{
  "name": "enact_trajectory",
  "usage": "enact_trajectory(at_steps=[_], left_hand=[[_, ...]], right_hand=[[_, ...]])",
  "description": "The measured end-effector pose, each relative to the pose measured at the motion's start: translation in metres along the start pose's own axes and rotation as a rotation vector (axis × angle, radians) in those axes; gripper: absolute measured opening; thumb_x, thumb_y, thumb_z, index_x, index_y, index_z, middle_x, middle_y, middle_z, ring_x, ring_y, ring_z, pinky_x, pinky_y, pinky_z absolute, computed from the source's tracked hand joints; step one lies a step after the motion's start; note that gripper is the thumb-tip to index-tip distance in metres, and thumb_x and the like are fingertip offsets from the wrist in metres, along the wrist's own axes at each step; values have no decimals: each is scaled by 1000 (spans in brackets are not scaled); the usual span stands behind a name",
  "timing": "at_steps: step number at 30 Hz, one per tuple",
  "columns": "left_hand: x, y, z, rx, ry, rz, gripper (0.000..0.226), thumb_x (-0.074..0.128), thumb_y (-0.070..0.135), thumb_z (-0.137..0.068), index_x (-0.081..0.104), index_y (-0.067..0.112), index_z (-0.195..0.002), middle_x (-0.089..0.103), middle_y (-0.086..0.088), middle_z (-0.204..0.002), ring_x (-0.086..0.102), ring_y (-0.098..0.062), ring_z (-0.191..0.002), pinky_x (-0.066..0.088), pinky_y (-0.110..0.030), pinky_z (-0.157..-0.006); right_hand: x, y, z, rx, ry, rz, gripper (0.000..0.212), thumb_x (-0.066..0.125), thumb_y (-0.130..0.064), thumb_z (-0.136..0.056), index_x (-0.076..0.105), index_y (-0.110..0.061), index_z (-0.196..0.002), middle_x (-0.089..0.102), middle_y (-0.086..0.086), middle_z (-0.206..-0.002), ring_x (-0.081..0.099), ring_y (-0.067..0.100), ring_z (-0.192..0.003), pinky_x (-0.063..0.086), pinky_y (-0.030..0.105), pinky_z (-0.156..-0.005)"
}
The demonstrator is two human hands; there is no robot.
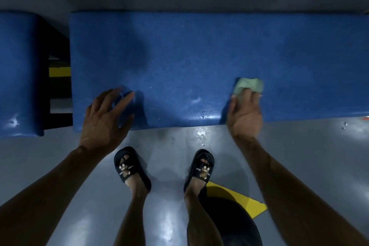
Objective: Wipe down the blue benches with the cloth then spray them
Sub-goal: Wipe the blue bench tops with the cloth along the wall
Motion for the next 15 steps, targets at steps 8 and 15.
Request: enact_trajectory(at_steps=[8, 15], left_hand=[[-10, -17, -10, 33, 37, 40, 58, 45, 47, -93, 44, 25, -147, 38, -8, -154, 33, -36, -140, 38, -60, -102], [-17, -48, -23, 48, -7, 12, 61, 37, 53, -95, 38, 24, -149, 32, -8, -157, 27, -35, -143, 33, -61, -109]], right_hand=[[37, -149, 78, -587, -231, -19, 26, 50, -37, -99, 51, -21, -119, 59, 7, -112, 62, 24, -78, 48, 29, -51], [-9, 22, -19, 88, -97, 8, 38, 44, -41, -98, 49, -14, -123, 48, 18, -125, 61, 45, -86, 38, 39, -66]])
Point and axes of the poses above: each hand's wrist, its own z-axis away from the middle knuckle, its own x-axis out of the palm, y = z × x, the point moved 6 cm from there along -z, towards the middle knuckle
